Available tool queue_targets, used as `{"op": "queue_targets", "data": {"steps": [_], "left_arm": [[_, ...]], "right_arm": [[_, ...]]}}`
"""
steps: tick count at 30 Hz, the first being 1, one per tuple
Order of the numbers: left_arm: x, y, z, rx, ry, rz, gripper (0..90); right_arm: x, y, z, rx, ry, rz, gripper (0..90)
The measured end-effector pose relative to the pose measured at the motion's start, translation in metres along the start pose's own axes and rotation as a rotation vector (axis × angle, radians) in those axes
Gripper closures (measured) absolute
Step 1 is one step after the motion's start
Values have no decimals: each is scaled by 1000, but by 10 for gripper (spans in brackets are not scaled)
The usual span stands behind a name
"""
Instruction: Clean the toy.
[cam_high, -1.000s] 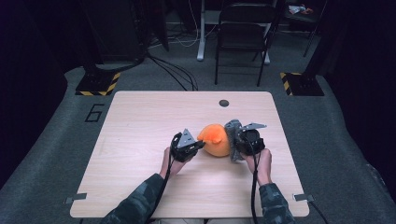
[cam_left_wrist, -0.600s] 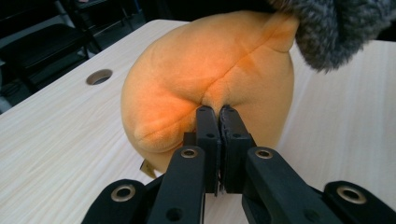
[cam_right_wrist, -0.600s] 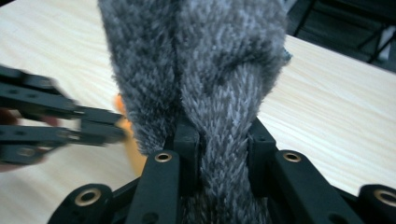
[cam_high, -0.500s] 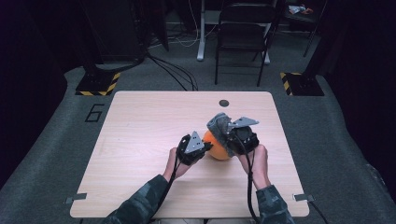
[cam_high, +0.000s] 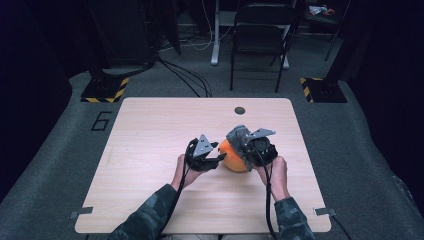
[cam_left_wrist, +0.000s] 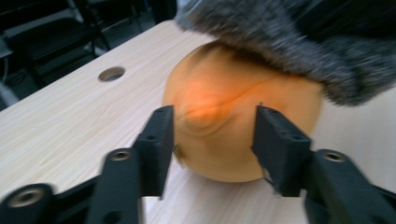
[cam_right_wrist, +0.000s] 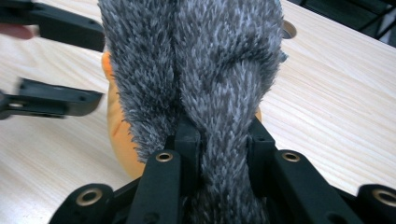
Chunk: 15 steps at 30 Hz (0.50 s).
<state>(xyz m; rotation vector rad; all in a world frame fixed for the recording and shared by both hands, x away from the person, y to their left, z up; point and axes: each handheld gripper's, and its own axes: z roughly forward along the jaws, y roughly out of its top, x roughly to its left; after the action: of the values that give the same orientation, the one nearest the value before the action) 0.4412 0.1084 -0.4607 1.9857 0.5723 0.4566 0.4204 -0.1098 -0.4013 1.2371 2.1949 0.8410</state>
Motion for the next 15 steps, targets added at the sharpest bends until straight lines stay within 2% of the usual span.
{"op": "queue_targets", "data": {"steps": [1,4,7,8,10,12,15], "left_arm": [[1,-2,3,11,-7,4,461],[1,-5,6,-20,-35,-11,593],[0,-5,7,-40,-15,-24,753],[0,-4,6,-36,-17,-20,786],[-3,-3,7,-37,8,-20,816],[-5,-2,5,-24,26,-5,829],[-9,-1,4,-34,33,-30,838]], "right_arm": [[0,0,1,-4,3,-10,724],[0,0,0,0,5,-16,724],[-1,0,-1,5,3,-4,723],[-2,1,-2,-5,9,-15,723],[-2,3,-6,-16,16,4,723],[2,6,-12,-41,11,-1,723],[11,9,-16,-68,27,-25,723]]}}
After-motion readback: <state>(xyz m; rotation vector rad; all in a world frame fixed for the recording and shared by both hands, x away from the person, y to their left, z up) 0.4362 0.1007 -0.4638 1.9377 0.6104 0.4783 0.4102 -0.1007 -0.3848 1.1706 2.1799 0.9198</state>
